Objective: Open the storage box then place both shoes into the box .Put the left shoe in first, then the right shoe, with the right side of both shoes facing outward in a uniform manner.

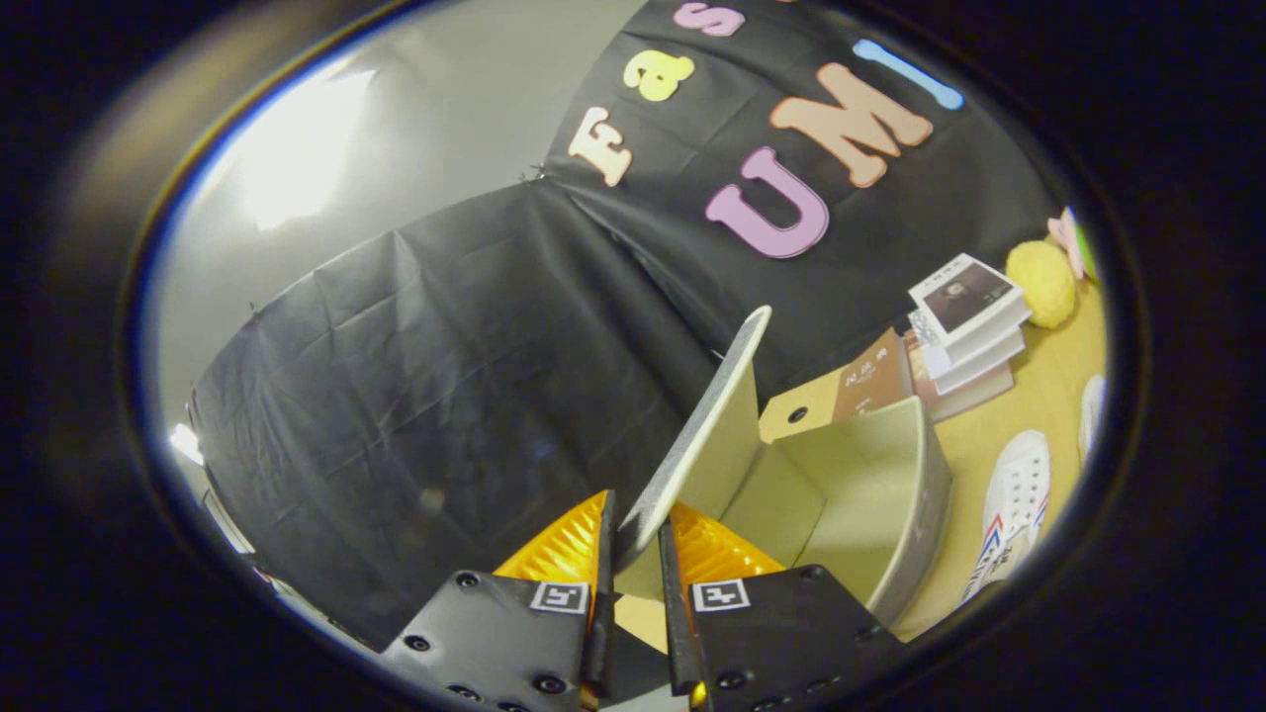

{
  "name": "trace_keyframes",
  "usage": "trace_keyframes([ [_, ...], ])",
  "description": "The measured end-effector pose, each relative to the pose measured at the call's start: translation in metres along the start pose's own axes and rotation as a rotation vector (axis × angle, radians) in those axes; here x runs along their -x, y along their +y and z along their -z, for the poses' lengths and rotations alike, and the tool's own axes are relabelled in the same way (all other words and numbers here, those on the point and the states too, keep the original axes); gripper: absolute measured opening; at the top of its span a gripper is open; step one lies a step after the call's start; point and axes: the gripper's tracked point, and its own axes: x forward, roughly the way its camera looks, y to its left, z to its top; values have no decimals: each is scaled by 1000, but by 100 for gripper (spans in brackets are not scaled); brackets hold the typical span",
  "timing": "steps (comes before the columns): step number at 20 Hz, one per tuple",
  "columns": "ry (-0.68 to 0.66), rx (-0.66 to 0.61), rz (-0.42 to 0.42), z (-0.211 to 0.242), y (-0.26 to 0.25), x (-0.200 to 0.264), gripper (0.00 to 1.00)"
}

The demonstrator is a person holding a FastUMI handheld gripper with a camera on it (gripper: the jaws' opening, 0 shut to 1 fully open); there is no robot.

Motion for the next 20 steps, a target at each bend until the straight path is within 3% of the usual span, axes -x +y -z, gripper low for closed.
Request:
trace_keyframes([
  [4, 38, 74, -13, 13, 35, -34, 24],
  [8, 63, 63, -45, 29, 57, -64, 24],
  [15, 84, 117, -70, 51, 74, -95, 68],
  [18, 149, 122, -114, 67, 79, -91, 86],
  [20, 129, 188, -92, 61, 71, -84, 99],
])
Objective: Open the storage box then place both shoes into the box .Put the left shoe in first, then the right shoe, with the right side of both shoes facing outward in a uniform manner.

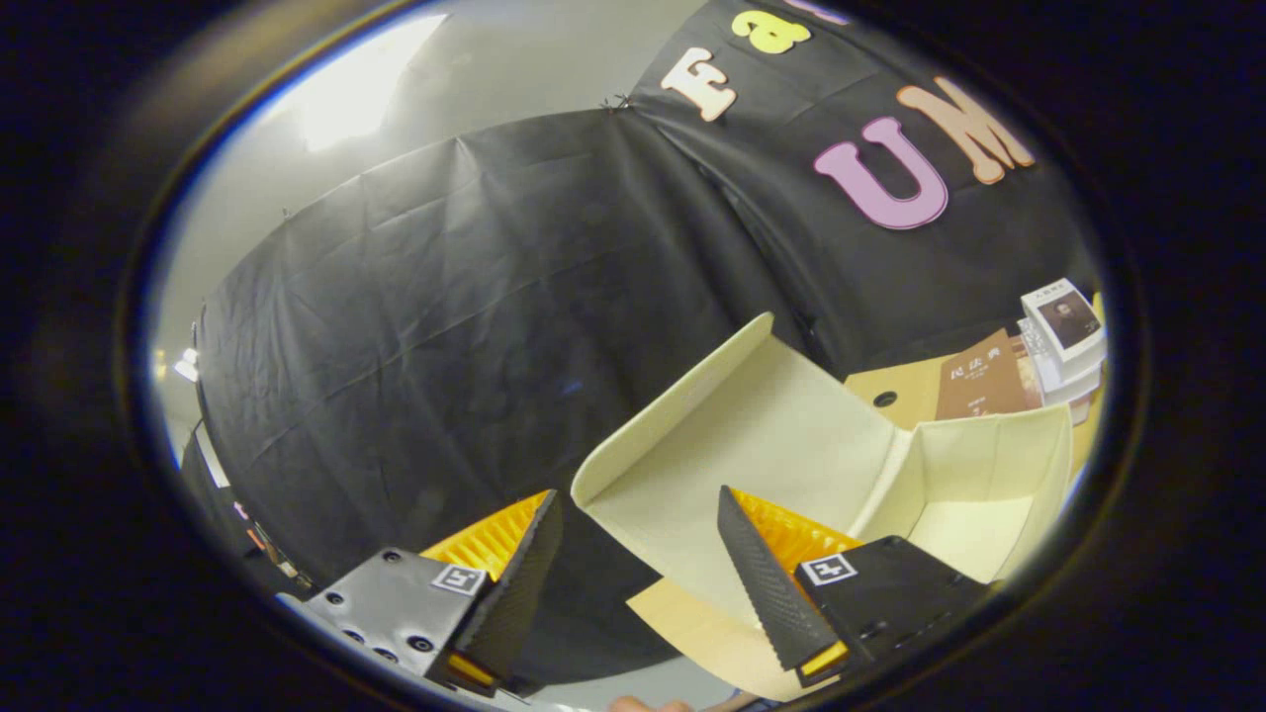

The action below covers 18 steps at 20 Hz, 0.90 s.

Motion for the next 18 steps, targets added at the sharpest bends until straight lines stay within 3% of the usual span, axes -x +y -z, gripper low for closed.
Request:
trace_keyframes([
  [3, -37, 91, 46, -5, -16, 12, 100],
  [11, -13, 119, 184, -10, -83, 66, 100],
  [18, -15, 176, 420, -19, -172, 160, 100],
])
